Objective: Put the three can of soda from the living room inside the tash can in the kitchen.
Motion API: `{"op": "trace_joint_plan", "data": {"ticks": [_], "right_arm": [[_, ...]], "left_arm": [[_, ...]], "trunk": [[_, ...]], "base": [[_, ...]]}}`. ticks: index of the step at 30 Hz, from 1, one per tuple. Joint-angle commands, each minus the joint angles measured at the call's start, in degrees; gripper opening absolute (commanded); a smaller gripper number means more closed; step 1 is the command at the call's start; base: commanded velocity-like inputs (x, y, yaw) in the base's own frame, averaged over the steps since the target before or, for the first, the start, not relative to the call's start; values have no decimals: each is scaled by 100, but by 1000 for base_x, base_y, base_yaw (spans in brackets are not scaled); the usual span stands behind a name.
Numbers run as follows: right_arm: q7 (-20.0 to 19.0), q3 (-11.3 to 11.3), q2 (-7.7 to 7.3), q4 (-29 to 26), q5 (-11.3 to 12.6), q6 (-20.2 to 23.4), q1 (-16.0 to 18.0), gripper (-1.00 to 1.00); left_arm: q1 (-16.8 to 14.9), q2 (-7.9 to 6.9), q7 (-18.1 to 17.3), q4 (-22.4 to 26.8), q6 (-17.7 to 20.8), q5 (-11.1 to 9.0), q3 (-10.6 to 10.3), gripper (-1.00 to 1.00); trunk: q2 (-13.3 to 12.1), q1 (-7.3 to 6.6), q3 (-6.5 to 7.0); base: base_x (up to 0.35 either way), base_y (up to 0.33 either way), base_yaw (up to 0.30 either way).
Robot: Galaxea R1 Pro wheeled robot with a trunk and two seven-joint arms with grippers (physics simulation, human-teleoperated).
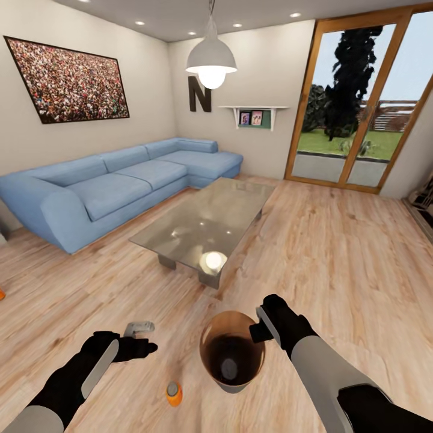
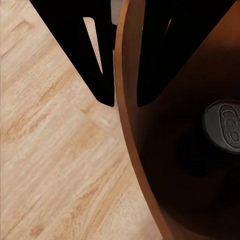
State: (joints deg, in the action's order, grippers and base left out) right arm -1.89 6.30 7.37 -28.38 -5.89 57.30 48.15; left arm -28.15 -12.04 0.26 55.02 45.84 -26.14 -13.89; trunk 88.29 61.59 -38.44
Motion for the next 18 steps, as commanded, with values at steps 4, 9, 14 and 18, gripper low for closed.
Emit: {"op": "trace_joint_plan", "data": {"ticks": [4,9,14,18], "right_arm": [[-22,-5,1,-1,53,8,2,-100],[-22,-6,1,-1,53,21,3,-100],[-22,-6,1,-1,55,26,2,-100],[-22,-5,1,-1,54,26,1,-100]], "left_arm": [[-3,0,0,0,-29,2,0,100],[-2,0,0,0,-37,1,0,100],[0,7,0,0,-39,3,-24,100],[1,34,1,0,-44,3,-45,100]], "trunk": [[0,0,1],[0,0,1],[0,0,1],[0,0,1]], "base": [[317,28,0],[283,-55,0],[226,-15,0],[289,-3,0]]}}
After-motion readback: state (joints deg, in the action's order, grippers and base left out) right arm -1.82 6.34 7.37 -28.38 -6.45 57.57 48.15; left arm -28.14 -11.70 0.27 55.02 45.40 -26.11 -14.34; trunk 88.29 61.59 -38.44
